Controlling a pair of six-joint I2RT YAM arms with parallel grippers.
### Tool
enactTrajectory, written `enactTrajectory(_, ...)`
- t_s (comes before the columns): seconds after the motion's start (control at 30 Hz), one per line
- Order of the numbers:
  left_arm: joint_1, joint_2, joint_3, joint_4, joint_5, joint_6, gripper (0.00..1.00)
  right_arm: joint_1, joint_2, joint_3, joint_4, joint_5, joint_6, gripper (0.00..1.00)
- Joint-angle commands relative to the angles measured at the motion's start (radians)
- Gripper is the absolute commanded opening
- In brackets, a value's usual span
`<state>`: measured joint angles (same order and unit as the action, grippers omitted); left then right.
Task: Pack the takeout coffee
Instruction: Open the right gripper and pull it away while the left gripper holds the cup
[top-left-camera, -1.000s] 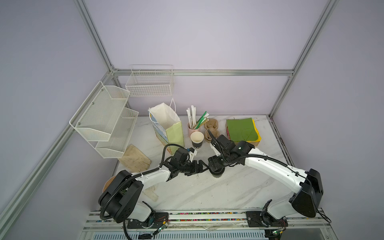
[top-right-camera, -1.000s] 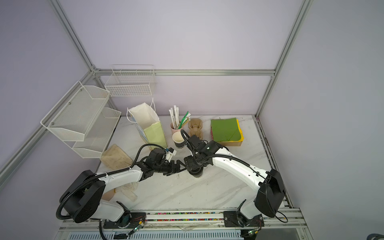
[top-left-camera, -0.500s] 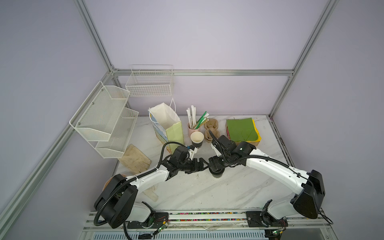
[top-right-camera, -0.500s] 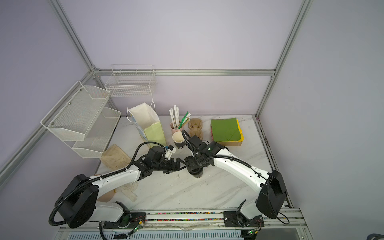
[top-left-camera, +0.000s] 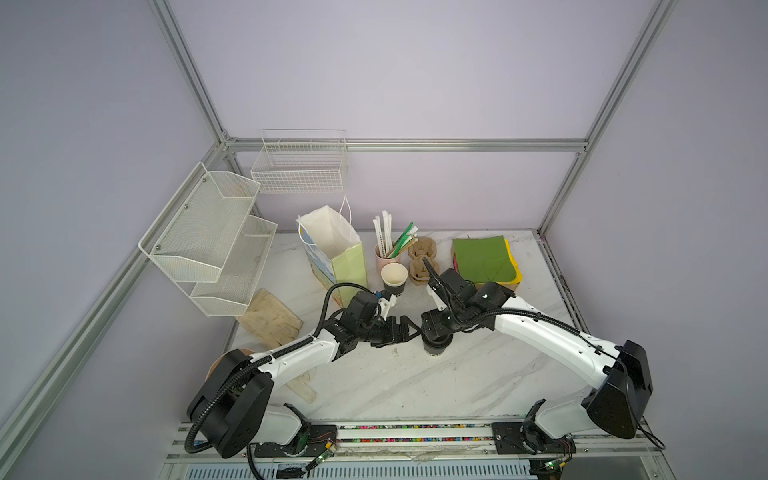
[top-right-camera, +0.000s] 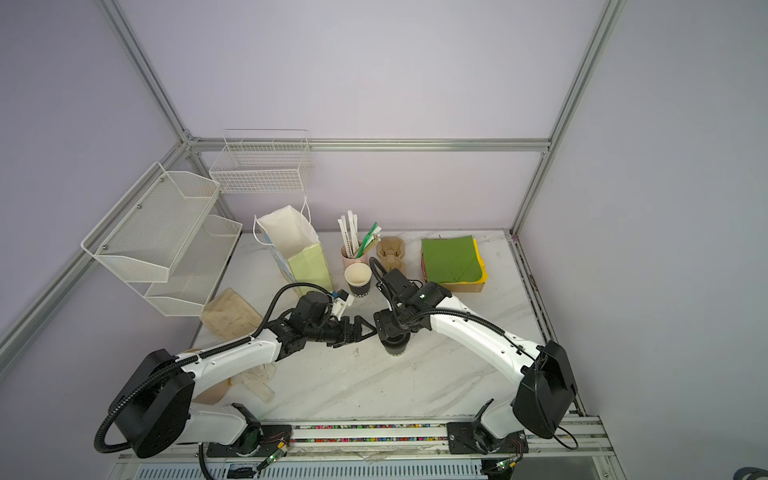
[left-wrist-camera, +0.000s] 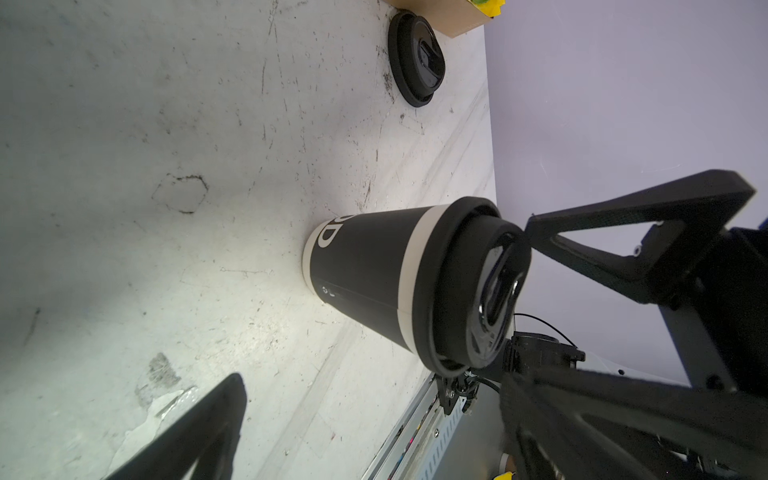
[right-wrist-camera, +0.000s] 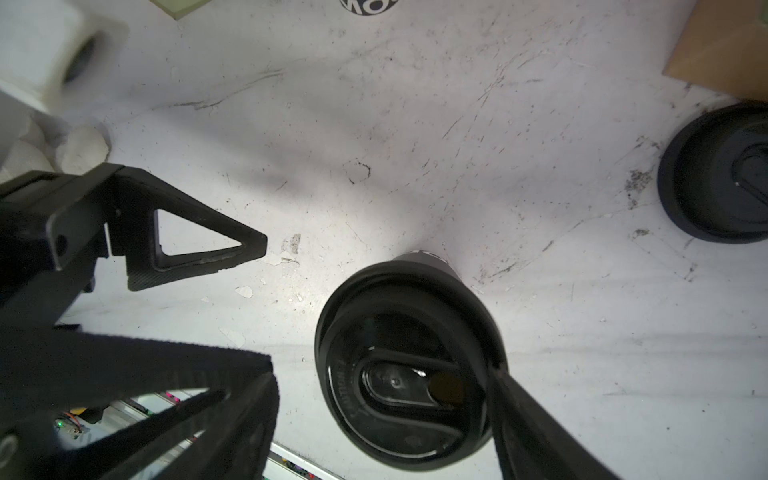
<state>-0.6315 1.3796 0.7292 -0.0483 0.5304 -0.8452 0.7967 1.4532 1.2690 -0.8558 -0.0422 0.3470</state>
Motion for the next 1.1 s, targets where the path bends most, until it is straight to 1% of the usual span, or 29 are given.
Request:
enactTrajectory(0.0,-0.011,-0.025,0.11,-0.01,-0.01,0.021,0.95,-0.01,-0.043,-0.007,0.0,0.014,0.005,0.82)
enactTrajectory(0.13,-0.017,-0.019,0.135,-0.039,-0.006,0.041,0.95,-0.028,-0.067,-0.01,-0.003,0.042,0.025,0.82)
enactTrajectory(0.2,-0.02,-0.019,0.16,-0.076,-0.022,0.051,0.95,-0.056,-0.089,-0.005,-0.002,0.047,0.038,0.83)
enactTrajectory(0.3,-0.032,-0.021,0.204,-0.166,-0.079,0.089,0.95,-0.122,-0.149,-0.027,0.005,0.049,0.066,0.84)
enactTrajectory(0.4,-0.05,-0.011,0.271,-0.278,-0.142,0.126,0.95,-0.175,-0.203,-0.086,0.033,0.042,0.102,0.84)
enactTrajectory(0.5,-0.081,0.015,0.371,-0.423,-0.231,0.174,0.94,-0.205,-0.257,-0.148,0.073,0.037,0.142,0.85)
enactTrajectory(0.57,-0.105,0.024,0.437,-0.523,-0.293,0.206,0.94,-0.214,-0.296,-0.195,0.115,0.013,0.172,0.85)
enactTrajectory(0.83,-0.22,0.195,0.704,-0.817,-0.477,0.34,0.92,-0.228,-0.439,-0.408,0.31,-0.066,0.308,0.84)
enactTrajectory(0.93,-0.238,0.263,0.785,-0.898,-0.511,0.369,0.9,-0.232,-0.485,-0.457,0.36,-0.07,0.343,0.84)
enactTrajectory(1.07,-0.252,0.302,0.821,-0.938,-0.534,0.386,0.87,-0.235,-0.54,-0.519,0.41,-0.076,0.384,0.84)
